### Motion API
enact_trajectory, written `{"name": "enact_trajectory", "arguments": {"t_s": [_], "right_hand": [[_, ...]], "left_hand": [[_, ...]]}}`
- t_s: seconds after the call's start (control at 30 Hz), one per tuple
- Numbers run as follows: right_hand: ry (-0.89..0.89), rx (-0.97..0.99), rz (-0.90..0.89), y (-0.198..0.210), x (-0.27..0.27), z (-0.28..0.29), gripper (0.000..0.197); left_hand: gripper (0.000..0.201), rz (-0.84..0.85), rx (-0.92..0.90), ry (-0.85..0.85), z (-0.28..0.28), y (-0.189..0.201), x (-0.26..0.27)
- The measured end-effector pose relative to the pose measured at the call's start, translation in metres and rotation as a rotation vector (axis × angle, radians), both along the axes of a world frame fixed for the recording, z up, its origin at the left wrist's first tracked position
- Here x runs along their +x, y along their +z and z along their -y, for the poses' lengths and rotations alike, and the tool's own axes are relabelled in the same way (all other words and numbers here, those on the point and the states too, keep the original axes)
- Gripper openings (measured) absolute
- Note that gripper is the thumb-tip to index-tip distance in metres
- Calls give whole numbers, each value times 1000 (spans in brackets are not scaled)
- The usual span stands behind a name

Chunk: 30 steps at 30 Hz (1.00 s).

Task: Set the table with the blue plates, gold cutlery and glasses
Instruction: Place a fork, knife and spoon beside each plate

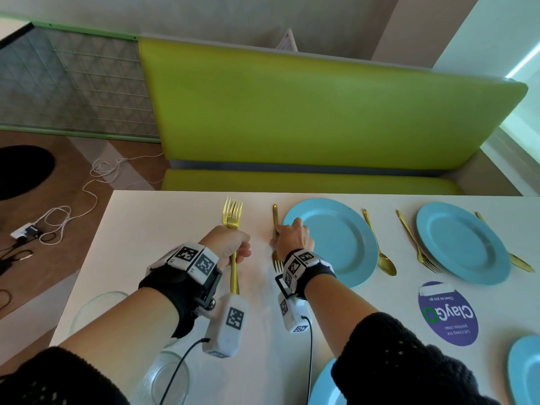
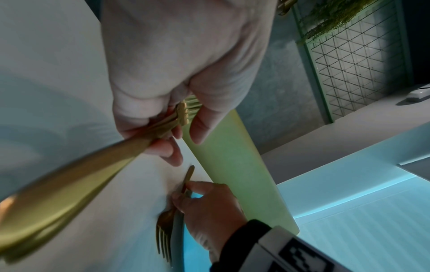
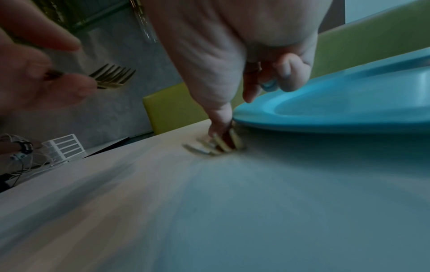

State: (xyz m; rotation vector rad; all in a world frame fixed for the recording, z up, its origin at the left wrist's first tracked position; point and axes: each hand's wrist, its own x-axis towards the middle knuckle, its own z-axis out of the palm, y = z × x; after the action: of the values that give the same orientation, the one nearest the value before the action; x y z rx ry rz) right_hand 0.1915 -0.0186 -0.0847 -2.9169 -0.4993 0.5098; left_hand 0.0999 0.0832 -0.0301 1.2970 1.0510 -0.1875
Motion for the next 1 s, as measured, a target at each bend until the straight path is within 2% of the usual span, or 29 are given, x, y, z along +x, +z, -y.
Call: {"name": "enact_trajectory", "arguments": {"t_s": [0.43,0.7,0.8,1.0], "right_hand": [[14,29,-42,14,-8,6,34],[-9,350,-247,62,-37,29,41],[-39,487,-314,76,-56,52,33],[-164,562,-352,82,-92,104,17]], "left_hand": [[17,1,19,6,0,0,-2],[17,32,-34,32,26,14,-10],[15,62,-51,-6,47,19,-17],[20,169,-148,-151,97,24,-29]]}}
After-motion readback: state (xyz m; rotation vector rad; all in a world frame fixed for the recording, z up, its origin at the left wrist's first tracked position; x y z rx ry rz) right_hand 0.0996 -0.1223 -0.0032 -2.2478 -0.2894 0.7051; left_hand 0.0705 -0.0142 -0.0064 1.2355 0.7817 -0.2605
